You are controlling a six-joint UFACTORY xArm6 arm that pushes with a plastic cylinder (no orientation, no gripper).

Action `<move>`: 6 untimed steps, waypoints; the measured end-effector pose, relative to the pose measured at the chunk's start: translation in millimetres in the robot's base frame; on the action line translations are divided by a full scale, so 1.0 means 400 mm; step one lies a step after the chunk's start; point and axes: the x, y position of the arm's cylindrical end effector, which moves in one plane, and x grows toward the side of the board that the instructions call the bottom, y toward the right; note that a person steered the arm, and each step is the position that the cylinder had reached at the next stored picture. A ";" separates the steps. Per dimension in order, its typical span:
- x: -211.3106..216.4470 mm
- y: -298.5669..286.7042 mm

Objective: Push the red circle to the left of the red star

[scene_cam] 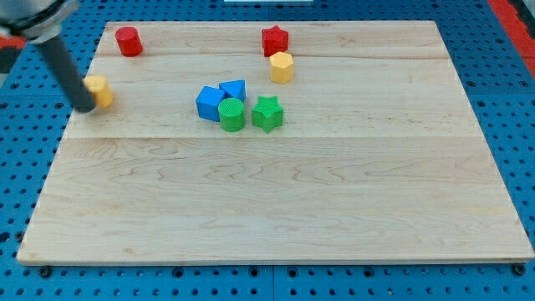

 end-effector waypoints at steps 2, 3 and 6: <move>-0.135 0.059; -0.208 0.023; -0.338 0.137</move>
